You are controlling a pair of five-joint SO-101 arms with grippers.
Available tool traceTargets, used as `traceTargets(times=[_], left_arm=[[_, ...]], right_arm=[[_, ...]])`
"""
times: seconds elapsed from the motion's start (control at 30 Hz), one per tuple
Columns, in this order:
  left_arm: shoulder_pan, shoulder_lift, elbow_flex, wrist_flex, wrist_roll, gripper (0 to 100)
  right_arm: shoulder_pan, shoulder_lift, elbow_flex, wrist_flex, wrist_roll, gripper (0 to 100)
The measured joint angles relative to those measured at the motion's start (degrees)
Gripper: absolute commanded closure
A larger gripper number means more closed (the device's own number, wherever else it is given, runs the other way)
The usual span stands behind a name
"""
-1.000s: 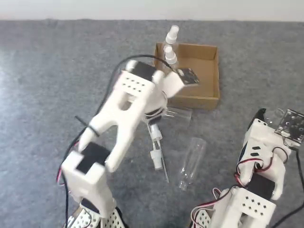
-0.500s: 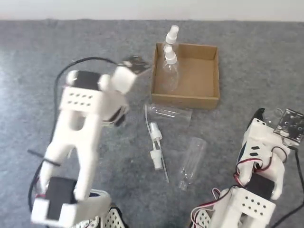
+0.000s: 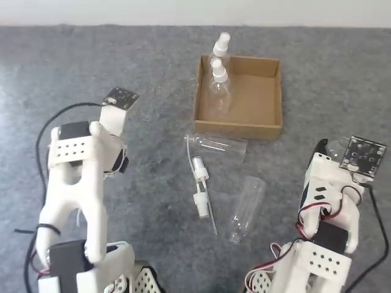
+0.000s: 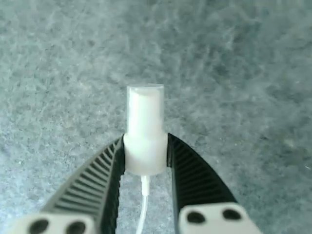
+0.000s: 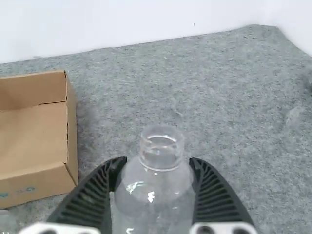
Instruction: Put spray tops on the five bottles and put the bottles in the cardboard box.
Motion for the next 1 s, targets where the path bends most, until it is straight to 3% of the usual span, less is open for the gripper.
traceTargets(times=[0.4, 0.57, 1.0], left_arm=[[-6.1, -0.1, 9.2, -8.9, 0.0, 95], [-8.7, -0.1, 9.5, -8.9, -1.8, 80], [-11.7, -0.2, 9.5, -2.5, -2.5, 80]], right_arm=[[0.0, 0.0, 0.0, 0.0, 0.0, 94.3], [0.0, 0.0, 0.0, 0.0, 0.0, 94.3], [0.0, 0.0, 0.0, 0.0, 0.0, 94.3]])
